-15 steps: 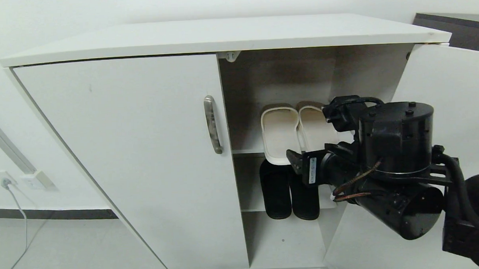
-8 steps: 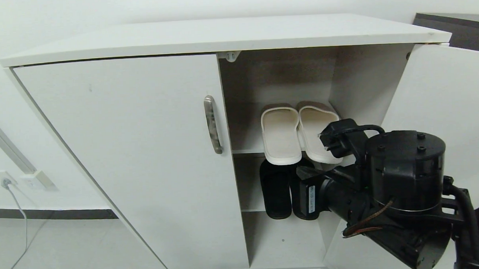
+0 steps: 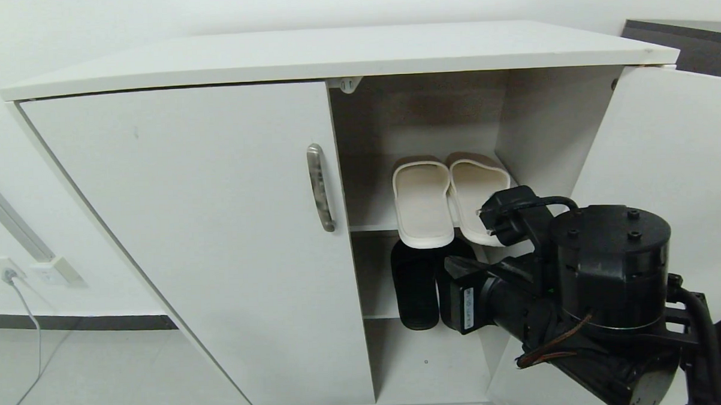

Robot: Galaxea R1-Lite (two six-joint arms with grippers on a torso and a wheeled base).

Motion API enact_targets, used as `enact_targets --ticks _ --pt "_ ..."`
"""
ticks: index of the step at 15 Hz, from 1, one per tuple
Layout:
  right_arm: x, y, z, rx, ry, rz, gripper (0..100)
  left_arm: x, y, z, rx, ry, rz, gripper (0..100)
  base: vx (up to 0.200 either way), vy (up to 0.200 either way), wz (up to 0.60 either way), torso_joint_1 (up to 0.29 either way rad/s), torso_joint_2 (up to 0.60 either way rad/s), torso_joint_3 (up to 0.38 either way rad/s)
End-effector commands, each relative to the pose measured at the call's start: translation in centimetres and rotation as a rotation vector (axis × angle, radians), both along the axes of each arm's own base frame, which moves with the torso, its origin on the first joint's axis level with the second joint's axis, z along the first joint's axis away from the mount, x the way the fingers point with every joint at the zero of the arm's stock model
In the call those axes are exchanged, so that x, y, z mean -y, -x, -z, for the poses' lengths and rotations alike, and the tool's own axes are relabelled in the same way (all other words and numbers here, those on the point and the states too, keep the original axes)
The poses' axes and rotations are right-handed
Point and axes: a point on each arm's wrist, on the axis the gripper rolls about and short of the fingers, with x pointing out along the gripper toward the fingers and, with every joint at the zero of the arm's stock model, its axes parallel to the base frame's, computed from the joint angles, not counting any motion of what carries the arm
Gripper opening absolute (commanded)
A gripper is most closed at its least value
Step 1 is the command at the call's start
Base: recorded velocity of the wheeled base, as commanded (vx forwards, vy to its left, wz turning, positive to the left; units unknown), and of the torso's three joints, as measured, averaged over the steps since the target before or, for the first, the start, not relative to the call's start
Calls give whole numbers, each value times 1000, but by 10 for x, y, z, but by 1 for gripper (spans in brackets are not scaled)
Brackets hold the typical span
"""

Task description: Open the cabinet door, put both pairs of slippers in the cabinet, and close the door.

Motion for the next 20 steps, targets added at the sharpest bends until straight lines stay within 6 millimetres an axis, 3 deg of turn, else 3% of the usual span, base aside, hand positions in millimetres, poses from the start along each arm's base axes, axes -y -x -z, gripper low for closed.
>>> enact_targets --ticks 1,20 --pt "-1 0 1 -3 4 -1 0 0 0 0 -1 0 -1 0 0 0 0 0 0 0" --pt "3 1 10 -8 41 -4 0 0 0 0 -1 0 1 0 -189 0 0 2 2 2"
